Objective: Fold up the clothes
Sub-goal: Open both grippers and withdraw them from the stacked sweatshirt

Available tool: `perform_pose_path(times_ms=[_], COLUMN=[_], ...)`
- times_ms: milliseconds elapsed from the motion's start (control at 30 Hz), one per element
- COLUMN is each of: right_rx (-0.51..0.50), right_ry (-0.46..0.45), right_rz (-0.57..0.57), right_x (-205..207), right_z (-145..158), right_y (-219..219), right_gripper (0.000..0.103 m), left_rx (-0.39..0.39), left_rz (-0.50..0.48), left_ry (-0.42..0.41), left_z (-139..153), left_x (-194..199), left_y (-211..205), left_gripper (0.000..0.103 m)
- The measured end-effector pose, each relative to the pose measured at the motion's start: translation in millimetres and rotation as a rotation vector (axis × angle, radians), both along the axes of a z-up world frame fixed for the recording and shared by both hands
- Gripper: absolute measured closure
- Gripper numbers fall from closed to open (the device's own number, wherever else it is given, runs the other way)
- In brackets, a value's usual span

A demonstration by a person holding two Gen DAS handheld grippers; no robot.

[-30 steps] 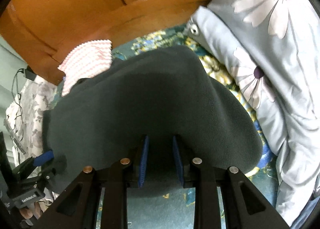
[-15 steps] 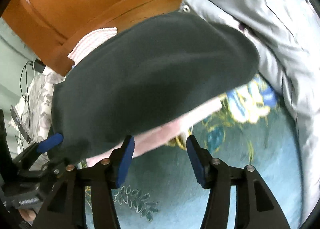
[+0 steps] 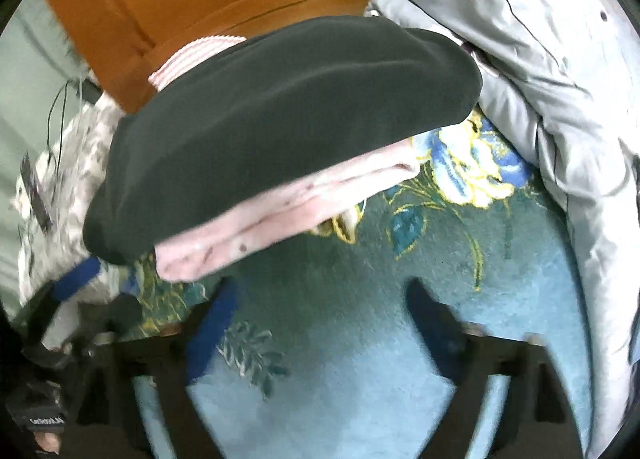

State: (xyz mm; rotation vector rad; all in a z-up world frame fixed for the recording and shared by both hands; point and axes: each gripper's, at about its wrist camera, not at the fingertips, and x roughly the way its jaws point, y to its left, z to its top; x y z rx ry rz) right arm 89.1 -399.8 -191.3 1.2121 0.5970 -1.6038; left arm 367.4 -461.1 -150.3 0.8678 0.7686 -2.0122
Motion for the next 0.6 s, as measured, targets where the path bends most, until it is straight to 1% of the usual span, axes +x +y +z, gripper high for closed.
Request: perform_pose_path(times_ms=[33,133,200,267,333,400,500,600], right_rx=[-0.003,-0.016,-0.026,-0.036,-0.055,-0.085,-0.137,-0.204], right_ry=[0.010,0.031,0.047,0.063,0.077,0.103,0.148,0.191], right_rz=[0.010,0.008,0.004,-0.001,-0.015,-0.025,-0.051,-0.064], right_x=[2.1,4.9,6.7,8.1,6.7,5.1,2.2,1.8], right_z=[-0.5,-5.0,-8.3,-11.9,-18.3,-26.2,-38.2,-48.1], right_y=[2.8,11.3,17.1,22.5,26.4,30.1,35.5,39.6], right_gripper=[0.006,0.006,0.006,0.006,0.006,0.006,0.006,0.006], left_rx=[-0.008,0.004,-0.007,-0.036,-0.089,-0.132,-0.172,-0.231], left_rz=[0.001,0.019,0.041,0.080,0.115,0.120,0.126,0.132], left_ry=[0.002,0.012,-0.008,-0.047,-0.077,-0.064,-0.038,-0.033], left_z=[-1.3,-9.0,-14.3,-19.0,-23.5,-29.6,-41.0,-52.2], left_x=[1.8,5.6,8.1,8.2,8.6,9.1,8.1,4.9], left_y=[4.5,15.5,22.4,26.9,32.5,35.3,36.5,37.6], left_gripper=[0.000,0.000,0.000,0.000,0.000,0.000,0.000,0.000])
